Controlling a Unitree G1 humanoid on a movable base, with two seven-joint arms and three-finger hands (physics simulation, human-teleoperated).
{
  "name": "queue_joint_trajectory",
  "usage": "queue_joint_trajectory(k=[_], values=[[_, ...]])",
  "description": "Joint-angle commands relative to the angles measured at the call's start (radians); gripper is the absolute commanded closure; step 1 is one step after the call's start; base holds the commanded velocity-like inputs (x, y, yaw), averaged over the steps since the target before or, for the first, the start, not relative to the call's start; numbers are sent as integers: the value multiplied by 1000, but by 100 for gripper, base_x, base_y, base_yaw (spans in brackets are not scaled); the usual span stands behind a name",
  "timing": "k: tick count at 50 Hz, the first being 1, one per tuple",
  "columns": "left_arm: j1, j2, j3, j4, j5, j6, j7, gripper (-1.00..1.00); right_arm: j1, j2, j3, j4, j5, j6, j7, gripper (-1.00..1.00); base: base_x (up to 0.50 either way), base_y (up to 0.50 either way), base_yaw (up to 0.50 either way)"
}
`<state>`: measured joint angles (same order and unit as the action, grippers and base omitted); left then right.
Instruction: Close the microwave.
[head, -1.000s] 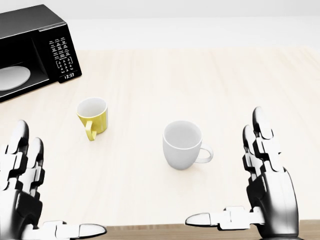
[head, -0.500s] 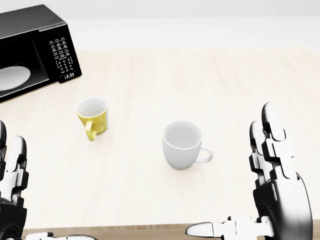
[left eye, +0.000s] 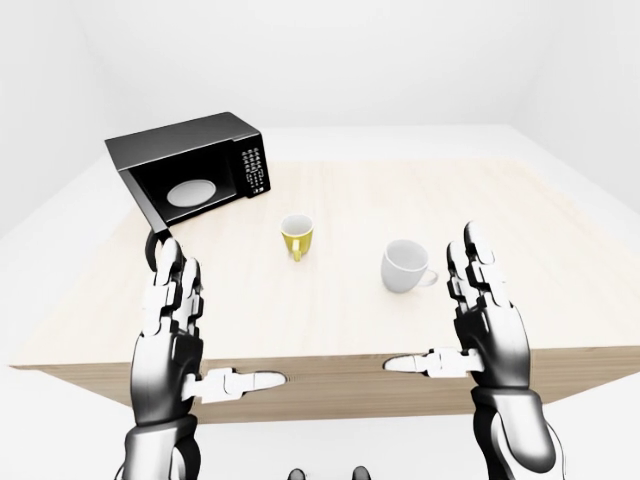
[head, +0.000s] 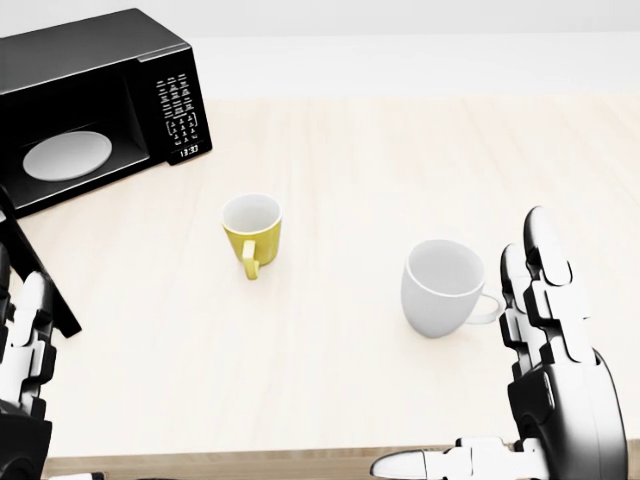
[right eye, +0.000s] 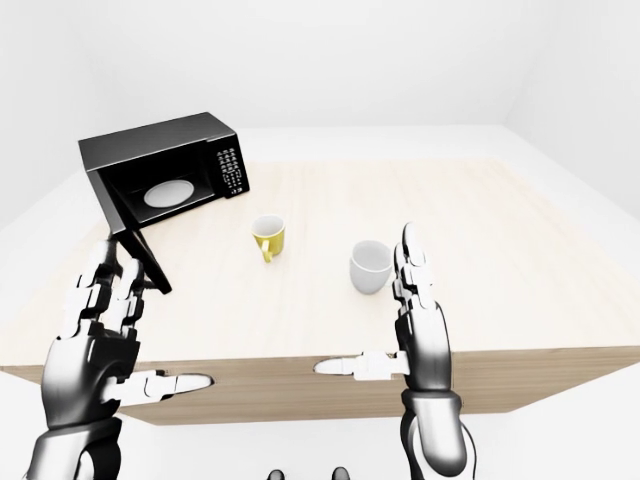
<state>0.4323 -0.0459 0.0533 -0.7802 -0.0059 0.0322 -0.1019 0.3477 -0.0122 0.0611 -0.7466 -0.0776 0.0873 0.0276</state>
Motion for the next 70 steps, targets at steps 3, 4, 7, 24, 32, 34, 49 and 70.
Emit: queue_joint_trajectory(k=[3, 4, 7, 24, 32, 34, 49, 70], values=[[6, 1, 1, -9, -2, 2, -5, -100, 6, -1, 6, -2, -6, 0, -3, -100, 0, 50, 0], [4, 1, 2, -8, -2, 4, -5, -100, 6, -1, 6, -2, -5, 0, -3, -100, 0, 50, 0], [1, 1, 1, -6, -1, 5, -4, -100, 4, 0, 7, 2, -8, 0, -4, -100, 0, 50, 0], [-4, 0, 7, -7, -4, 15, -2, -100, 5, -1, 12, 4, -11, 0, -7, -100, 0, 50, 0], [-3, 0, 5, 1, 0, 7, -3, -100, 3, -1, 8, 10, -8, 0, -6, -100, 0, 50, 0], [-3, 0, 8, 3, -2, 4, -3, -100, 4, -1, 11, 11, -10, 0, -7, -100, 0, 50, 0], [-3, -1, 6, 5, 2, 4, -1, -100, 5, -3, 13, 11, -11, 0, -10, -100, 0, 50, 0], [-8, -3, 8, 3, -1, 8, 5, -100, 5, -3, 23, 11, -23, 0, -19, -100, 0, 49, 0]])
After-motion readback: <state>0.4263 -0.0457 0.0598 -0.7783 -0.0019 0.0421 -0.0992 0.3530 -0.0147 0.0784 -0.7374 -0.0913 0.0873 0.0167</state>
